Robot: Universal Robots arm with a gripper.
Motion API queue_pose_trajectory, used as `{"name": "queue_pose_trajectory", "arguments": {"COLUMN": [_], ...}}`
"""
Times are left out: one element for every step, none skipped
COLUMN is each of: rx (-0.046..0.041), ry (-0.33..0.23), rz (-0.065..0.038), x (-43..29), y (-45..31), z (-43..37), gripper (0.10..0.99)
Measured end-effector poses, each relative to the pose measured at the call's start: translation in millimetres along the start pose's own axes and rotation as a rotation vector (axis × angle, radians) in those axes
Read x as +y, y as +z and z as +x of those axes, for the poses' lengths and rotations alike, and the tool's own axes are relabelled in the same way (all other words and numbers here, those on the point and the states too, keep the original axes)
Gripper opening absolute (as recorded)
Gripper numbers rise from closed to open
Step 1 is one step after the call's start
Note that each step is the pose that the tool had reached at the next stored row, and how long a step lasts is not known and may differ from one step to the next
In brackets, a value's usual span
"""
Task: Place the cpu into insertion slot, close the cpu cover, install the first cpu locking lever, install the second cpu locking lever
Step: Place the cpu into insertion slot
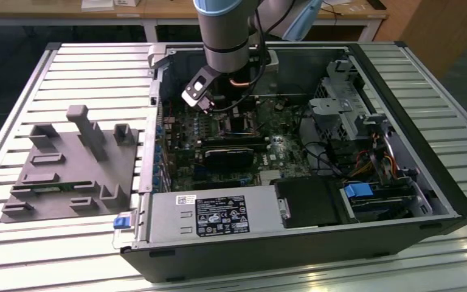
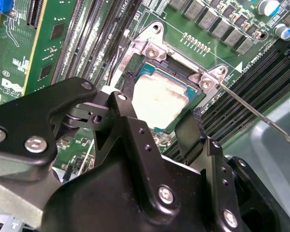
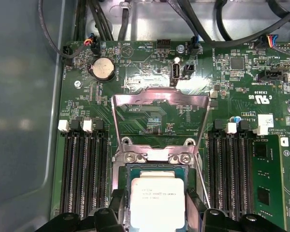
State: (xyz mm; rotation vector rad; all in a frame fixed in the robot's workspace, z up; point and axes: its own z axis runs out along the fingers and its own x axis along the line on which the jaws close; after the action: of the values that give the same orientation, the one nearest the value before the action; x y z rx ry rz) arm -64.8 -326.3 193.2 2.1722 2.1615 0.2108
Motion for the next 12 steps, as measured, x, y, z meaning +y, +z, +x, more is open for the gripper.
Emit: {"name": "queue_pose_trajectory", "arguments": {"rx": [0.0, 0.0, -0.0001, -0.0003, -0.0003, -0.0003, -0.0003, -0.0003, -0.0004, -0.0003, -0.0004, -0.0004], "ry": [0.001, 0.002, 0.002, 0.002, 0.002, 0.002, 0.002, 0.002, 0.002, 0.002, 0.002, 0.002], "rz": [0.0, 0.0, 0.0, 0.0, 0.0, 0.0, 0.0, 0.0, 0.0, 0.0, 0.0, 0.0], "x": [0.0, 0.0, 0.0, 0.0, 0.0, 0.0, 0.0, 0.0, 0.0, 0.0, 0.0, 0.0], "y": [-0.1, -0.1, -0.1, -0.2, -0.2, -0.2, -0.2, -0.2, -0.2, -0.2, -0.2, -0.2], "z": [0.0, 0.0, 0.0, 0.0, 0.0, 0.0, 0.0, 0.0, 0.0, 0.0, 0.0, 0.0], "gripper": [0.612, 0.612, 0.612, 0.612, 0.612, 0.612, 0.612, 0.612, 0.612, 0.612, 0.612, 0.612]}}
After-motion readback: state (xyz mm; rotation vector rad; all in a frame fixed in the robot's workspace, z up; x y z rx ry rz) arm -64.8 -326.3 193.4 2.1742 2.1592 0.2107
